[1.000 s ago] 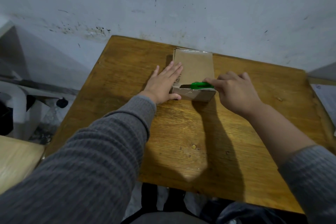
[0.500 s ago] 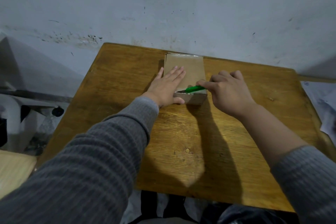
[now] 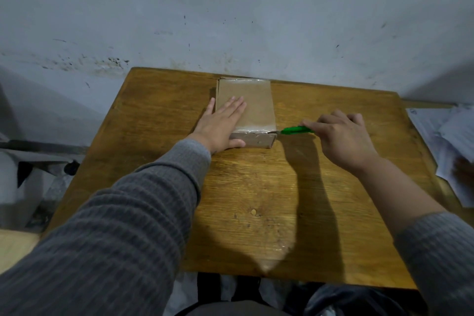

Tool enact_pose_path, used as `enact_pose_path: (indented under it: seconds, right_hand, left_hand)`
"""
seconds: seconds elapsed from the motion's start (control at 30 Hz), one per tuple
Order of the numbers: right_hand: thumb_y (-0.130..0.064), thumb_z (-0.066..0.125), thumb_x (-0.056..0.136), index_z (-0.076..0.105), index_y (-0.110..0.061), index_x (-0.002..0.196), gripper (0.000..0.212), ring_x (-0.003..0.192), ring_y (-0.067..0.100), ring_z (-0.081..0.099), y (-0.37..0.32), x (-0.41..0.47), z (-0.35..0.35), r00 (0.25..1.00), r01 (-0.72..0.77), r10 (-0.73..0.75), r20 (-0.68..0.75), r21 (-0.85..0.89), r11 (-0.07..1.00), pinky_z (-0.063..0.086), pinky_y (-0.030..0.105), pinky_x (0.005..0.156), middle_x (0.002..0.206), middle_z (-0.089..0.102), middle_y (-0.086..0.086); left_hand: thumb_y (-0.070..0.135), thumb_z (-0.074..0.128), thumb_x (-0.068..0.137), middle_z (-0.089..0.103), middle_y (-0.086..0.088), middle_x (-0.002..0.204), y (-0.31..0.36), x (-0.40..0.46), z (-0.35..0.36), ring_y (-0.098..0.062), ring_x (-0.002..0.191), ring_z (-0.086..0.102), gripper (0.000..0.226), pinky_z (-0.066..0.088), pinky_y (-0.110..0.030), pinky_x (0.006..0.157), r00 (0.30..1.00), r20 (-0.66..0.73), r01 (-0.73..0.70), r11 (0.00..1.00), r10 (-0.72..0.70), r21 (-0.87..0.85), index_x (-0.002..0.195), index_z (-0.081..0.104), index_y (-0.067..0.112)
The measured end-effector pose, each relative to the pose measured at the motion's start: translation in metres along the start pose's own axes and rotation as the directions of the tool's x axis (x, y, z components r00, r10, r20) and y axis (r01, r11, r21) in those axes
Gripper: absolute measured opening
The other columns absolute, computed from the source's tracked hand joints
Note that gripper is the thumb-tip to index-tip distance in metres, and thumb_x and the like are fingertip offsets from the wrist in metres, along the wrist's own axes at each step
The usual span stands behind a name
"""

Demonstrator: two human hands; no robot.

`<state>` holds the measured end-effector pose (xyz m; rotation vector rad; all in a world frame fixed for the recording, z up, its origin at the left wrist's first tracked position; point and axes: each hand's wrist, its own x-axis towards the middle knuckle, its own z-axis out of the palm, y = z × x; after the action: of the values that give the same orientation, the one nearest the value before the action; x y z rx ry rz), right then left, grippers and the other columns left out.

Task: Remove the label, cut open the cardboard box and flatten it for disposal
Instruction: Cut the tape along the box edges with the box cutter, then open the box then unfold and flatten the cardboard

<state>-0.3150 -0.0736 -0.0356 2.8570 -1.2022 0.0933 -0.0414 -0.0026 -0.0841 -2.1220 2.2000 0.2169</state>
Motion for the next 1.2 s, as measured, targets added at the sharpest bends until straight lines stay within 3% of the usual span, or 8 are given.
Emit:
enact_pose_path:
  seconds: [0.3,0.43,0.53,0.67,0.77,0.87,1.07,1.2]
  right_hand:
    - [-0.017,0.047,0.095,0.057,-0.038,0.125,0.039,0.096,0.021,0.048,0.021,-0.015,-0.001,0.998,-0.063,0.064,-0.017,0.047,0.997,0.022,0.037,0.079,0.102,0.064,-0.006]
    - [-0.025,0.047,0.095,0.054,-0.039,0.127,0.036,0.108,0.023,0.050,0.027,-0.020,-0.006,0.951,-0.307,0.288,0.110,0.279,0.910,0.029,0.040,0.089,0.108,0.061,-0.007]
    - [-0.036,0.053,0.093,0.059,-0.031,0.126,0.034,0.096,0.021,0.060,0.027,-0.021,-0.005,0.805,-0.555,0.555,0.208,0.593,0.583,0.048,0.043,0.086,0.103,0.068,-0.003]
    - [-0.019,0.050,0.097,0.056,-0.026,0.130,0.035,0.077,0.017,0.055,0.023,-0.010,0.004,0.613,-0.613,0.685,0.395,0.784,0.096,0.045,0.035,0.070,0.085,0.068,-0.003]
    - [-0.006,0.041,0.099,0.046,-0.029,0.138,0.045,0.073,0.011,0.054,0.022,-0.003,0.008,0.546,-0.600,0.662,0.514,0.791,-0.119,0.042,0.026,0.064,0.106,0.067,0.005]
    - [-0.013,0.048,0.097,0.046,-0.027,0.138,0.043,0.082,0.016,0.056,0.023,0.004,0.015,0.493,-0.588,0.669,0.556,0.780,-0.214,0.044,0.031,0.075,0.116,0.062,0.007]
    - [-0.013,0.062,0.087,0.056,-0.022,0.131,0.045,0.104,0.027,0.063,0.027,0.012,0.048,0.342,-0.715,0.869,0.358,0.699,-0.006,0.052,0.038,0.088,0.122,0.064,0.010]
    - [-0.035,0.055,0.090,0.047,-0.026,0.137,0.048,0.120,0.029,0.047,0.035,0.011,0.067,0.373,-0.863,0.901,0.222,0.441,0.248,0.036,0.040,0.095,0.127,0.057,0.010]
  left_hand:
    - [0.063,0.059,0.080,-0.007,-0.001,0.162,0.007,0.004,-0.006,-0.014,0.148,-0.006,0.108,-0.005,-0.045,0.120,1.000,-0.023,0.010,1.000,-0.010,0.003,0.153,-0.004,0.014]
    - [0.075,0.057,0.072,-0.008,-0.002,0.162,0.016,0.011,-0.011,-0.017,0.148,-0.007,0.119,-0.007,-0.047,0.119,1.000,-0.026,0.001,1.000,-0.002,-0.021,0.153,-0.004,0.013]
    - [0.079,0.050,0.073,-0.017,-0.001,0.160,0.020,0.020,-0.011,-0.016,0.147,-0.014,0.119,-0.008,-0.050,0.118,1.000,0.008,-0.005,1.000,0.005,-0.026,0.152,-0.011,0.014]
    - [0.079,0.046,0.076,-0.018,0.000,0.160,0.019,0.025,-0.005,-0.014,0.147,-0.014,0.115,-0.008,-0.050,0.118,1.000,0.002,0.013,1.000,-0.013,-0.014,0.152,-0.013,0.015]
    - [0.081,0.043,0.076,-0.017,0.001,0.160,0.018,0.024,-0.002,-0.014,0.147,-0.012,0.115,-0.007,-0.049,0.118,1.000,-0.026,0.007,1.000,-0.007,-0.012,0.152,-0.012,0.016]
    - [0.082,0.040,0.076,-0.017,0.001,0.160,0.018,0.023,-0.001,-0.013,0.147,-0.012,0.114,-0.007,-0.047,0.118,0.999,-0.042,0.003,1.000,-0.003,-0.002,0.152,-0.013,0.016]
    - [0.083,0.037,0.076,-0.018,0.002,0.159,0.017,0.023,0.003,-0.013,0.147,-0.013,0.113,-0.009,-0.046,0.117,0.998,-0.066,0.013,1.000,-0.013,-0.001,0.152,-0.014,0.017]
    - [0.082,0.036,0.077,-0.021,0.003,0.158,0.017,0.024,0.002,-0.011,0.146,-0.015,0.111,-0.008,-0.047,0.118,0.998,-0.056,0.010,1.000,-0.010,-0.008,0.152,-0.015,0.018]
